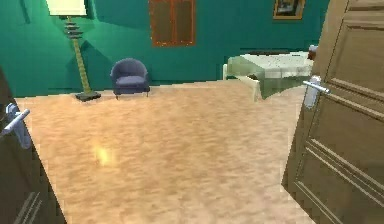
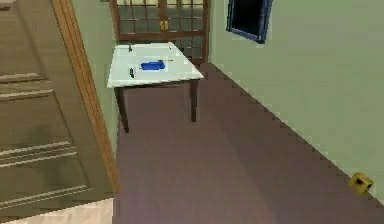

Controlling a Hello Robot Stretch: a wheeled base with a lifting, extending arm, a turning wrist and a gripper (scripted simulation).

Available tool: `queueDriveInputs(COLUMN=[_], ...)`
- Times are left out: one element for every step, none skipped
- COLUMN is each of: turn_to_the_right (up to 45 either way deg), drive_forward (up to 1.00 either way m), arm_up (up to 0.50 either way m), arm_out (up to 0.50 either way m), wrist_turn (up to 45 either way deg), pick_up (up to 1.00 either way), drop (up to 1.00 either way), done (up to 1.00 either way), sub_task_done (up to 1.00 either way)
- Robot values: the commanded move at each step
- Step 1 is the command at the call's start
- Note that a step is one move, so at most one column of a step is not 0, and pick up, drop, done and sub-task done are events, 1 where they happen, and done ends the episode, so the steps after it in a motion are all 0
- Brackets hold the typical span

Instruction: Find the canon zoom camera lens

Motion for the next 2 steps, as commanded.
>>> queueDriveInputs(turn_to_the_right=[-15.0, 0.0], drive_forward=[0.00, 1.00], arm_up=[0.00, 0.00], arm_out=[0.00, 0.00], wrist_turn=[0.0, 0.0], pick_up=[0.00, 0.00], drop=[0.00, 0.00], done=[0.00, 0.00], sub_task_done=[0.00, 0.00])
